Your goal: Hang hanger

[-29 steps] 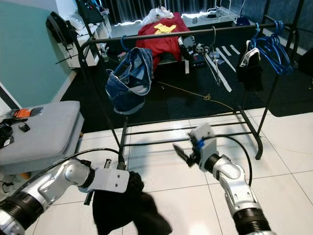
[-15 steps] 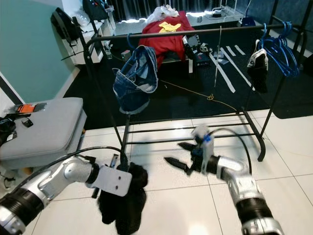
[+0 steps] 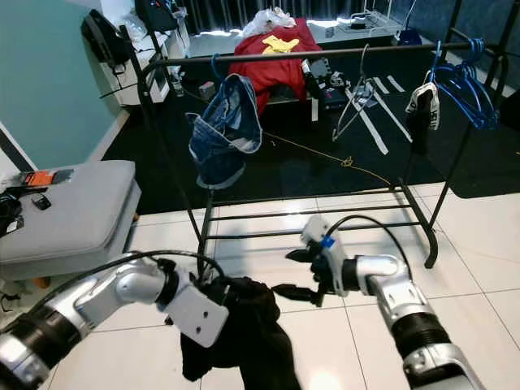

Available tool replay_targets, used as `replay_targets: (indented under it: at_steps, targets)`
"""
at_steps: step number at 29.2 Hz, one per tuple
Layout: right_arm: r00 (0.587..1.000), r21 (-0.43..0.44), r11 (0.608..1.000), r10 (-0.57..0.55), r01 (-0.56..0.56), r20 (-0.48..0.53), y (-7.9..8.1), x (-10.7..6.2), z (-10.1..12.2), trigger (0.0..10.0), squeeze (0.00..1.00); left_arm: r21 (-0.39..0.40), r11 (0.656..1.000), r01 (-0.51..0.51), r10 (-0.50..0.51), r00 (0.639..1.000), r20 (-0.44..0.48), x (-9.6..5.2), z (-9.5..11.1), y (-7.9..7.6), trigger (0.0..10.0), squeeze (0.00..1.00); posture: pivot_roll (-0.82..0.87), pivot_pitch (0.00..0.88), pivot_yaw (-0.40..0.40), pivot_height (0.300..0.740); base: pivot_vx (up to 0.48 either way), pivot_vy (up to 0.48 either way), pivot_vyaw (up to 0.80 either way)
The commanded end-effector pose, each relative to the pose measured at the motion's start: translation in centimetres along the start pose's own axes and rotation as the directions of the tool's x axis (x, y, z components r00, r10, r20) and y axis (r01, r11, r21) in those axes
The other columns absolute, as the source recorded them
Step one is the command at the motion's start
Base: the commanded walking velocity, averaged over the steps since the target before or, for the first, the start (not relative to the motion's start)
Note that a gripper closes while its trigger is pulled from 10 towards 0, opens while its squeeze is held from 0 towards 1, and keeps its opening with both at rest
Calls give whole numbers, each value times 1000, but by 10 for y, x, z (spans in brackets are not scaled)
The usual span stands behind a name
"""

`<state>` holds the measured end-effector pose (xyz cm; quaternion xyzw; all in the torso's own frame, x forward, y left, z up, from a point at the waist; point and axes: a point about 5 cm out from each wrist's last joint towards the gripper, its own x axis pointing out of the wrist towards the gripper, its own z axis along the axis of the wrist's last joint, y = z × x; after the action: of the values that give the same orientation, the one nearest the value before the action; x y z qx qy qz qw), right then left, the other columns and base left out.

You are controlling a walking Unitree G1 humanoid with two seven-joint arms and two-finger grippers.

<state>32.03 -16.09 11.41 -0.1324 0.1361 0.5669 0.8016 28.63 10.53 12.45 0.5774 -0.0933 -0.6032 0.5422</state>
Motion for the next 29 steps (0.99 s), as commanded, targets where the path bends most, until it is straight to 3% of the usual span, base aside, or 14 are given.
replay_targets:
  at_steps: [1, 7, 8, 9, 10, 12, 14, 16, 17, 18, 20, 21, 24, 29]
  targets:
    - [999, -54, 998, 16, -14, 31, -1, 4, 9, 10000, 1000, 26, 1000, -10, 9, 1000, 15, 0, 3, 4, 10000, 0, 62, 67, 50, 740, 0, 0, 0]
    - [996, -163, 987, 23, -9, 84, -4, 13, 23, 10000, 1000, 52, 998, -16, 13, 998, 57, 3, 10, 9, 10000, 0, 66, 63, 45, 740, 0, 0, 0]
    - [996, -164, 986, 5, 9, 85, -5, 13, 23, 10000, 396, 28, 999, -16, 14, 999, 50, 4, 9, 8, 10000, 0, 66, 61, 44, 740, 0, 0, 0]
    - [996, -164, 986, 5, 9, 85, -5, 13, 23, 10000, 396, 28, 999, -16, 14, 999, 50, 4, 9, 8, 10000, 0, 66, 61, 44, 740, 0, 0, 0]
    - [995, -154, 986, -44, 58, 94, -8, 12, 23, 10000, 0, -57, 998, -40, 42, 999, 34, 5, 5, 7, 10000, 0, 65, 58, 45, 740, 0, 0, 0]
    - [992, -151, 984, -77, 92, 99, -11, 12, 23, 10000, 0, -118, 991, -58, 61, 998, 22, 5, 2, 7, 10000, 0, 65, 58, 45, 740, 0, 0, 0]
    - [962, -53, 970, -225, 236, 156, -19, 7, 20, 10000, 0, -391, 898, -203, 229, 973, 20, 7, -3, 13, 10000, 0, 60, 54, 56, 740, 0, 0, 0]
    - [962, -53, 970, -225, 236, 156, -19, 7, 20, 10000, 0, -391, 898, -203, 229, 973, 20, 7, -3, 13, 10000, 0, 60, 54, 56, 740, 0, 0, 0]
    - [948, -15, 961, -268, 275, 174, -21, 6, 18, 10000, 0, -468, 850, -240, 283, 959, 23, 8, -4, 15, 10000, 0, 60, 54, 56, 740, 0, 0, 0]
    - [942, 15, 962, -270, 273, 199, -19, 6, 16, 10000, 0, -486, 843, -232, 295, 954, 56, 7, -1, 15, 10000, 0, 58, 56, 62, 740, 0, 0, 0]
    - [962, -17, 984, -171, 179, 213, -10, 10, 14, 10000, 0, -383, 906, -180, 252, 957, 145, 6, 12, 19, 10000, 0, 61, 53, 62, 740, 0, 0, 0]
    - [962, -17, 984, -171, 179, 213, -10, 10, 14, 10000, 0, -383, 906, -180, 252, 957, 145, 6, 12, 19, 10000, 0, 61, 53, 62, 740, 0, 0, 0]
    - [977, -88, 993, -64, 83, 204, -6, 10, 16, 10000, 0, -208, 966, -152, 194, 960, 199, 1, 21, 26, 10000, 0, 65, 56, 60, 740, 0, 0, 0]
    - [988, -141, 990, 38, -18, 147, -5, 6, 16, 10000, 0, -46, 993, -107, 114, 971, 212, -5, 28, 31, 10000, 0, 71, 63, 48, 740, 0, 0, 0]
